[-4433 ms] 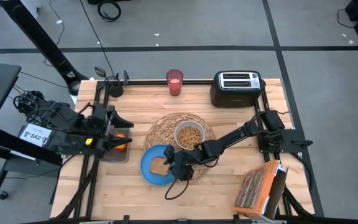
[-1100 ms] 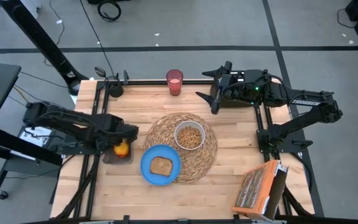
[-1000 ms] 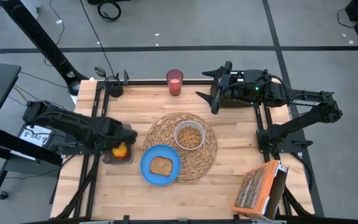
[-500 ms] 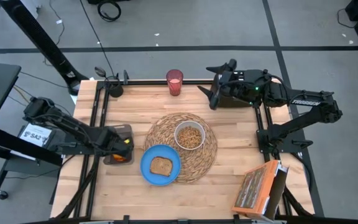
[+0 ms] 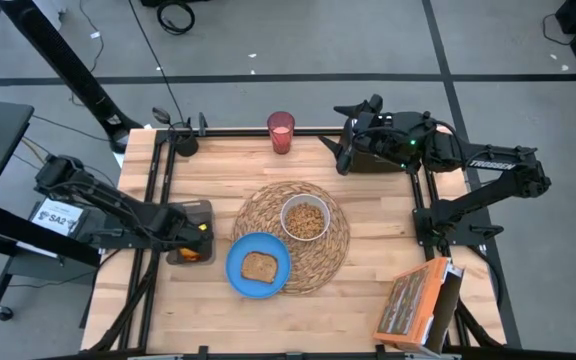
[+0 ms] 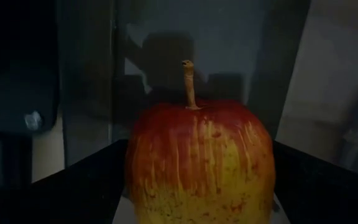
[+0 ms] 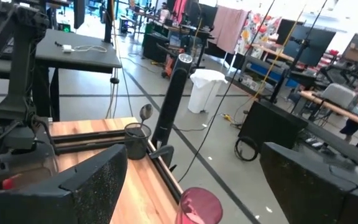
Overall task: Arrange a breakfast setting
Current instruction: Put the red apple on the brown table mat
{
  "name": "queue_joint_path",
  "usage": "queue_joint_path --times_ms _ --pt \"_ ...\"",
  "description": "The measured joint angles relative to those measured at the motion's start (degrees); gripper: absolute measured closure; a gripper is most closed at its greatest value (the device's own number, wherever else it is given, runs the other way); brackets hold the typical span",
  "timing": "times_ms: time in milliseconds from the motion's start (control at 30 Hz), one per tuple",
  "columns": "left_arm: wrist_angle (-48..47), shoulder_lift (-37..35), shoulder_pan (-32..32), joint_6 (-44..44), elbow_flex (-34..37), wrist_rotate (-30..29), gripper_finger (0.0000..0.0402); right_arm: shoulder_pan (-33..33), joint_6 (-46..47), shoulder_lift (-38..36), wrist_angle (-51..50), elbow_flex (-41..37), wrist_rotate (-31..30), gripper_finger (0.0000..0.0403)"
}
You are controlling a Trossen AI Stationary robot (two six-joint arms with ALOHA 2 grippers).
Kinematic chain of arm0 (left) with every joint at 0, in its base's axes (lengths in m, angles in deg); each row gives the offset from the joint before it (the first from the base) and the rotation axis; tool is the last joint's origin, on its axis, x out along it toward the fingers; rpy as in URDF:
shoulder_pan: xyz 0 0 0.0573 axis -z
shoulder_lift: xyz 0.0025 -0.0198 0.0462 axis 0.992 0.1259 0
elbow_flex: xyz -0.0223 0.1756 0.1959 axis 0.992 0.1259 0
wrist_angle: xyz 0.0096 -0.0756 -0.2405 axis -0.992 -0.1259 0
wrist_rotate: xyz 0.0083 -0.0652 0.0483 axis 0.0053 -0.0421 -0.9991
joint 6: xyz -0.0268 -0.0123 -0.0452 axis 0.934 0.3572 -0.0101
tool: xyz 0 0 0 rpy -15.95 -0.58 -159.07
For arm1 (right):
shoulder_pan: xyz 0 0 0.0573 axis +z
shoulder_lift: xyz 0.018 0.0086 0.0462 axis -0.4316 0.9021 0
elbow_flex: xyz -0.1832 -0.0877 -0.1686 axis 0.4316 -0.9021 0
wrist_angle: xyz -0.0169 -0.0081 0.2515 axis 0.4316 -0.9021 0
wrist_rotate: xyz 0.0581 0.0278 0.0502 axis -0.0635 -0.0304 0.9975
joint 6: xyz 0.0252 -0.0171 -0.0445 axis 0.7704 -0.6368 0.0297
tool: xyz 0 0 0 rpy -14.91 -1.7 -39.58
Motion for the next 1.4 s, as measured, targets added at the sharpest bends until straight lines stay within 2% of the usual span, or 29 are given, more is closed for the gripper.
queue_joint_path --times_ms 67,300,567,733,867,1000,1100,1267,1333,1400 --pt "-1.11 -1.41 0.02 -0.91 0.08 -1.64 0.0044 0.0 0.46 0.0 -0.37 0.0 0.08 0.0027" --pt "-1.02 -2.29 0.0 -1.25 0.02 -1.5 0.0057 0.0 0.42 0.0 -0.81 0.0 0.13 0.0019" --pt "1.82 -2.24 -0.22 -0.39 1.66 -0.55 0.0014 0.09 0.61 0.0 -1.88 0.0 0.39 0.0018" --pt "7.06 -2.24 -0.15 0.13 4.64 1.75 0.0009 0.09 0.61 0.0 -3.02 0.0 0.39 0.0018" --pt "6.95 -2.28 -0.18 0.26 5.46 1.89 0.0014 0.09 0.55 0.0 -3.31 0.0 0.41 0.0018" --pt "6.37 -2.39 -0.18 -0.71 5.07 1.75 0.0041 0.09 0.51 -0.01 -3.2 0.01 1.01 0.002" --pt "5.25 -2.39 -0.18 -2.53 2.54 0.25 0.0064 0.1 0.58 -0.27 -3.01 0.02 3.23 0.0024" --pt "-3.56 -2.39 -0.18 -6.92 -6.25 -3.41 0.0065 0.2 0.39 -1.32 -2.98 0.04 4.9 0.0027" --pt "-9.31 -2.39 -0.15 -9.14 -11.62 -6.59 0.0064 0.22 0.39 -2.16 -2.61 0.04 6.99 0.0027" --pt "-13.54 -2.42 -0.15 -12.19 -17.53 -12.86 0.0064 0.48 0.46 -2.99 -2.61 0.07 9.02 0.0027"
